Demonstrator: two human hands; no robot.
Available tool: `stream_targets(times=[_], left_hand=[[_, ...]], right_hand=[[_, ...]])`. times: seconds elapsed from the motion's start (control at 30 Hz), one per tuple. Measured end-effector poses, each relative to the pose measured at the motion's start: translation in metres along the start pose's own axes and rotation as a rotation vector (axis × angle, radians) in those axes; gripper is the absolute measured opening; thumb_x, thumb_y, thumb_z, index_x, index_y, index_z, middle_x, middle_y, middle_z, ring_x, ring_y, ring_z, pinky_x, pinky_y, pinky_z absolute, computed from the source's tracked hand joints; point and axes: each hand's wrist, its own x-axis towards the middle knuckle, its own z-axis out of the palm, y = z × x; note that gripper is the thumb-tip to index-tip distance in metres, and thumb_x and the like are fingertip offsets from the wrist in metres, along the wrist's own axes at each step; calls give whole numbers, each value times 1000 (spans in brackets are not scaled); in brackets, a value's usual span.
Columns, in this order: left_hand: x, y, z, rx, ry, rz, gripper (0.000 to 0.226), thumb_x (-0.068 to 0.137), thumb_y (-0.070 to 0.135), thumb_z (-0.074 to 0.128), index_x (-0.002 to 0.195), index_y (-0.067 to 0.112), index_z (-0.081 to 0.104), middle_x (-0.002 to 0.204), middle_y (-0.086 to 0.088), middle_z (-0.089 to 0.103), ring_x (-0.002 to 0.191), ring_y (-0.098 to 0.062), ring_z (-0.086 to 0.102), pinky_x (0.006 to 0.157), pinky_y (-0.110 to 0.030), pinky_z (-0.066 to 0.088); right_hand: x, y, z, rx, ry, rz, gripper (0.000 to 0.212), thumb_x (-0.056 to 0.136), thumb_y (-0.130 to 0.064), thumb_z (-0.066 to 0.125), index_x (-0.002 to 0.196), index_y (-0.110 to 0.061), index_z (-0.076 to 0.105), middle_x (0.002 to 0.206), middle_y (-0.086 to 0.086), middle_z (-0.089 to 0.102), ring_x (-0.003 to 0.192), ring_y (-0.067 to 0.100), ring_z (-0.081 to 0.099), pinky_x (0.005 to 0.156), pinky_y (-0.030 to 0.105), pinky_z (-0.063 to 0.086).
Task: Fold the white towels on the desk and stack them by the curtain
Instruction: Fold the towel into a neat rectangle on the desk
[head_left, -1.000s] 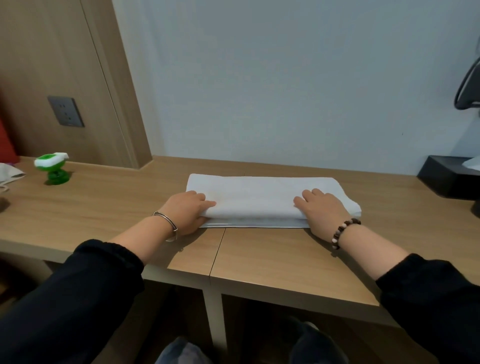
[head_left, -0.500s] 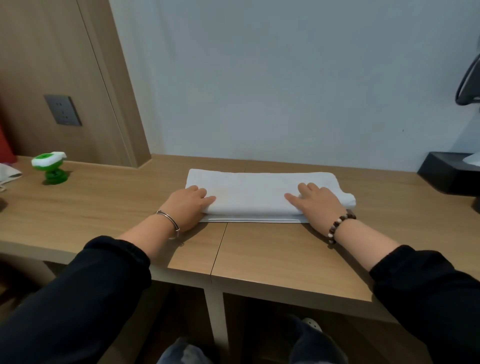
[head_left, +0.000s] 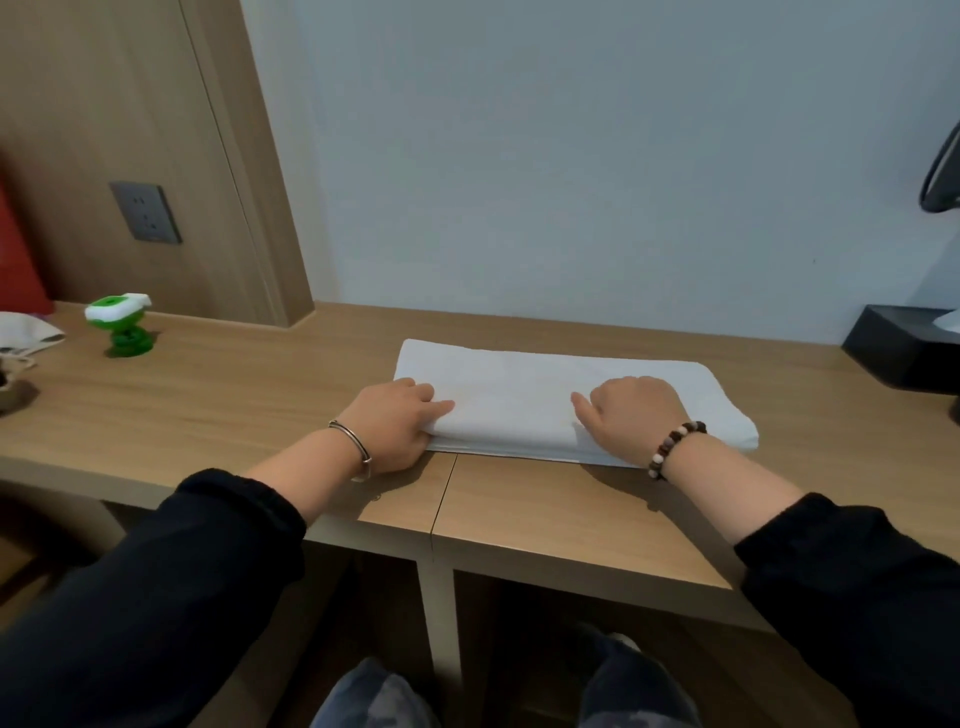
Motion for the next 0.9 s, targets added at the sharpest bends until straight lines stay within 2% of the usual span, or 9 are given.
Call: stream_targets(times=[0.17,0.27,0.37,0.5,0.6,0.67,0.73,0.8,0.9], left_hand=[[-3,41,-12,7,23,128,45,88,29,43,133,24,48,105,-1,55,98,-24,51,67,-31,38],[-4,68,-20,-3,50,196,37,87,32,46,120,17,54,99,-2,56,91,-25,53,60,-30,28],[-8,73,-25,-178,84,224,38,89,46,45,107,18,63,85,0,56,78,-19,53,58,-29,27],[-4,44,-30,-997,352,-254,30,95,28,50,88,8,72,65,10,55,60,-3,46,62,-25,34],[5,14,-21,-1077,339,-542,30,89,1,55,117,8,64,97,2,56,81,-7,52,77,-19,40],[5,2,-10,-1085,119,-494,41,85,2,60,125,13,58,112,-1,57,96,-10,55,79,-10,43],[4,0,-3,-1078,-12,-379,37,83,2,63,117,16,64,107,6,63,89,4,57,67,0,41],[5,0,0,-1102,-6,-331,34,79,-1,64,107,18,70,96,13,65,79,15,57,62,1,41],[7,1,2,-999,63,-301,27,79,5,68,102,18,74,95,9,69,79,10,58,62,1,40]], right_hand=[[34,-36,-6,233,147,181,41,99,-25,26,64,-13,42,68,1,47,70,25,47,54,29,27],[47,-55,7,243,-193,167,41,99,-33,21,121,-14,50,129,9,48,117,28,42,90,41,37],[44,-57,29,215,-376,110,60,97,-51,12,151,-25,16,159,0,13,145,23,13,113,56,9],[42,-47,38,217,-365,38,62,95,-57,8,152,-32,6,161,-4,1,147,20,1,114,54,0],[38,-47,36,202,-388,-40,59,96,-57,10,151,-36,7,160,-8,2,147,18,1,114,54,0],[36,-44,33,212,-383,-110,57,97,-55,14,151,-37,10,160,-10,6,147,16,3,115,52,1],[34,-39,31,236,-372,-169,54,98,-53,19,150,-38,13,159,-13,10,147,14,5,116,48,2],[33,-37,30,262,-367,-205,53,99,-51,23,150,-39,15,158,-14,13,146,12,7,116,46,3],[33,-36,30,281,-356,-212,52,99,-50,25,149,-39,17,158,-14,15,146,12,8,117,45,4]])
